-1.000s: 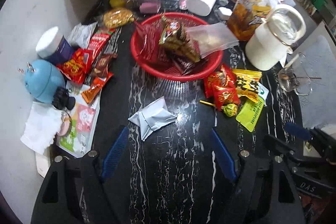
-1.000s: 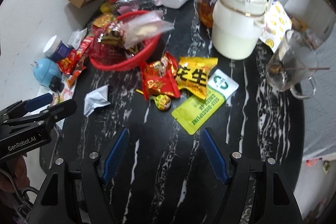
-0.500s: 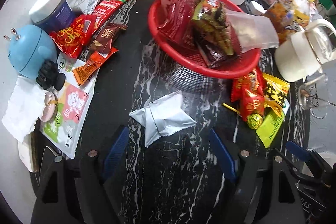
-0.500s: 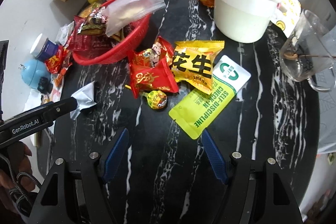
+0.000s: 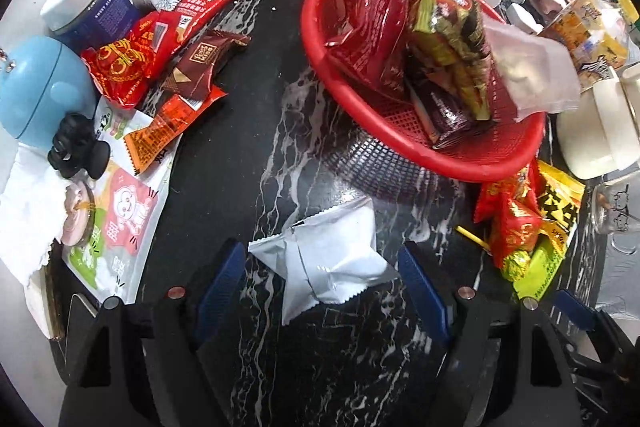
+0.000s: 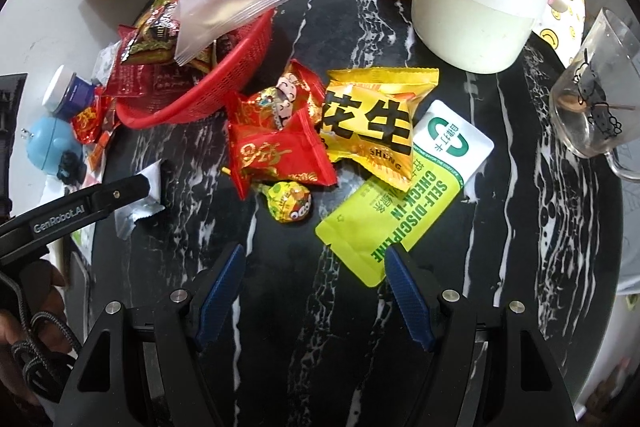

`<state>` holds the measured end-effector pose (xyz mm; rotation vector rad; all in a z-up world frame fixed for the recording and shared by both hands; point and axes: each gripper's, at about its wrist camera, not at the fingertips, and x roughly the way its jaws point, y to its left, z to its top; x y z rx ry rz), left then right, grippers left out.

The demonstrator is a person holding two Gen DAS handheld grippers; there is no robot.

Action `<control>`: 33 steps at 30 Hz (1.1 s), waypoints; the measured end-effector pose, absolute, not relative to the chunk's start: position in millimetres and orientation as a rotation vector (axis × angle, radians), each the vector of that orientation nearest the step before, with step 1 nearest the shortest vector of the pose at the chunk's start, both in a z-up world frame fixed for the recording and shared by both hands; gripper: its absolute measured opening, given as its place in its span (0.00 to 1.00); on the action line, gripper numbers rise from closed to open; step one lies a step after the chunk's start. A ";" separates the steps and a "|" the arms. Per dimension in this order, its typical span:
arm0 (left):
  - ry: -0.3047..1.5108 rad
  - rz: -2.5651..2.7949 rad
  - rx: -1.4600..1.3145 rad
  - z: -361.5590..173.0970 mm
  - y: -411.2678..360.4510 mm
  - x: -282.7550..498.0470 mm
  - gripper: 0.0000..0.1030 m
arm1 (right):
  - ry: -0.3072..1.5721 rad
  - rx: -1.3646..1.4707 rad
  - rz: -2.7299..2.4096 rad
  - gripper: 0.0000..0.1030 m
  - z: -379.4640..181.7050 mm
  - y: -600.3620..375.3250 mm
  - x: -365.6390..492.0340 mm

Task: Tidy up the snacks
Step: 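Grasp the white foil packet with the left gripper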

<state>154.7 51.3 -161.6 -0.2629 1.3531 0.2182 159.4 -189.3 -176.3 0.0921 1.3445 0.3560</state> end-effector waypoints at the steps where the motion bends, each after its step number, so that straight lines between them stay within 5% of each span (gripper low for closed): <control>1: 1.350 0.213 -0.264 -163.6 51.1 154.8 0.76 | 1.345 0.092 0.352 0.71 -176.9 -190.1 159.8; 5: 1.369 0.193 -0.254 -174.4 49.3 154.3 0.57 | 1.344 0.089 0.335 0.71 -179.3 -194.4 160.7; 12: 1.342 0.135 -0.191 -176.5 37.7 149.1 0.52 | 1.355 0.098 0.288 0.71 -184.6 -211.0 159.1; 27: 1.381 0.001 -0.128 -182.7 -16.8 141.6 0.51 | 1.378 0.227 0.184 0.71 -201.4 -261.0 174.9; 33: 1.387 -0.004 -0.133 -186.1 -16.9 140.9 0.52 | 1.348 0.189 0.167 0.80 -204.4 -249.7 189.3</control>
